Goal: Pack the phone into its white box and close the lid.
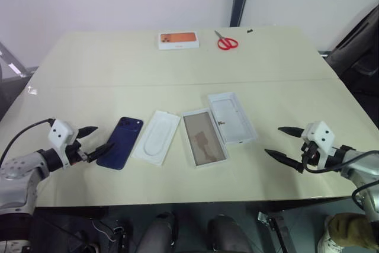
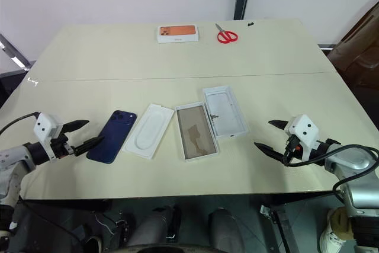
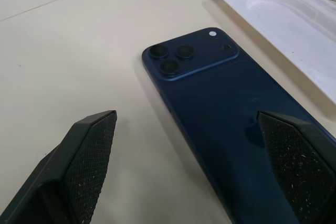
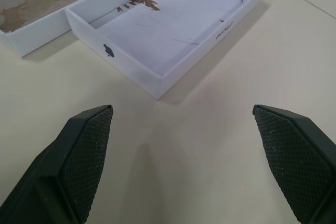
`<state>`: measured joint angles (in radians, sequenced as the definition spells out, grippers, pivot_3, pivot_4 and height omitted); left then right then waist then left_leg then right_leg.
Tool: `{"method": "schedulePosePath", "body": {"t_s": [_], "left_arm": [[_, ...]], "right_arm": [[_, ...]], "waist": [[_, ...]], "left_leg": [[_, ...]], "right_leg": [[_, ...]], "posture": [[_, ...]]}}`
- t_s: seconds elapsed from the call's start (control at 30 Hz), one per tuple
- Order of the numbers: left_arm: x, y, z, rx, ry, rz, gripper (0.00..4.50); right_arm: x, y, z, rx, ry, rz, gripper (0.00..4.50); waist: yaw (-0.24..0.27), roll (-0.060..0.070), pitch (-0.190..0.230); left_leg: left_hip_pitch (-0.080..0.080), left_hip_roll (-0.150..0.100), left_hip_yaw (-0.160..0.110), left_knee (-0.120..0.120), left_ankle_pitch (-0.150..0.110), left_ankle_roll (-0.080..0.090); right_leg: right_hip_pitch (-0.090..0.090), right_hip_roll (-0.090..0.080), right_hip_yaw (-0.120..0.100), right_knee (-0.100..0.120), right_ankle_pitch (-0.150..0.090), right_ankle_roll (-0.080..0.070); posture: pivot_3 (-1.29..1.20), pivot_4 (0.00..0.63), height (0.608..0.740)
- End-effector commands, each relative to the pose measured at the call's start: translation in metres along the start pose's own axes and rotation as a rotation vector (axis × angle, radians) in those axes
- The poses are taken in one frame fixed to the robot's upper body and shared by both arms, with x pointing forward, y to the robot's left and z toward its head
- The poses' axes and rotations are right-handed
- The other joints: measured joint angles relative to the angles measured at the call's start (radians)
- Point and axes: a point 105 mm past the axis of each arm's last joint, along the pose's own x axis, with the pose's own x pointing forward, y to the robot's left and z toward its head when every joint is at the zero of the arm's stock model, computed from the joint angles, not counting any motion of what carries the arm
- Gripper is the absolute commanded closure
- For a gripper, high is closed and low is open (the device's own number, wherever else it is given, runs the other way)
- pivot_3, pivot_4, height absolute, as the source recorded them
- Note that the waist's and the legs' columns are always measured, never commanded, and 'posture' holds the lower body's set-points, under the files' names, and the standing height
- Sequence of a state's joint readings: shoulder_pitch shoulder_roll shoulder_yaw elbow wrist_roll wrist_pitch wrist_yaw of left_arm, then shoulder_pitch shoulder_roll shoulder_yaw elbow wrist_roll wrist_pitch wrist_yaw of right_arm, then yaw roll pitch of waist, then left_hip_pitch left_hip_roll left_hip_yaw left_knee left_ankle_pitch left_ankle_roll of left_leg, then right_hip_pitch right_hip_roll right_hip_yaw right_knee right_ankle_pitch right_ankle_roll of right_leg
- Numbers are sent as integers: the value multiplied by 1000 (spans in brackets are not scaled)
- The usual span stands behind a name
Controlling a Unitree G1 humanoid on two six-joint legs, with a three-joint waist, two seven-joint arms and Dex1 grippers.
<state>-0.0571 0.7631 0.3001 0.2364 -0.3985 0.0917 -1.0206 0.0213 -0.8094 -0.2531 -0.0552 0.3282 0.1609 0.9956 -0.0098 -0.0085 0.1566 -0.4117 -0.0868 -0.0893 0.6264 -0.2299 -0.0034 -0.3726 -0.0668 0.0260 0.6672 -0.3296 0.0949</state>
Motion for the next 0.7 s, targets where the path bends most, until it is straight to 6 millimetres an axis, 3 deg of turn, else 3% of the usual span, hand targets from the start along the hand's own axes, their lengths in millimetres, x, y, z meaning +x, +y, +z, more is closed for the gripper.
{"method": "schedulePosePath", "body": {"t_s": [0.03,0.57,0.7], "left_arm": [[-5,9,16,58,-47,38,0],[2,4,19,48,-43,7,0],[8,-3,9,-20,22,-32,0]], "right_arm": [[-4,-8,15,-50,-37,-28,31],[-2,-8,15,-53,-34,-17,31],[0,-10,19,-62,-41,-18,31]], "waist": [[0,0,0],[0,0,0],[0,0,0]], "left_leg": [[0,0,0,0,0,0],[0,0,0,0,0,0],[0,0,0,0,0,0]], "right_leg": [[0,0,0,0,0,0],[0,0,0,0,0,0],[0,0,0,0,0,0]], "posture": [[0,150,734],[0,150,734],[0,150,734]]}}
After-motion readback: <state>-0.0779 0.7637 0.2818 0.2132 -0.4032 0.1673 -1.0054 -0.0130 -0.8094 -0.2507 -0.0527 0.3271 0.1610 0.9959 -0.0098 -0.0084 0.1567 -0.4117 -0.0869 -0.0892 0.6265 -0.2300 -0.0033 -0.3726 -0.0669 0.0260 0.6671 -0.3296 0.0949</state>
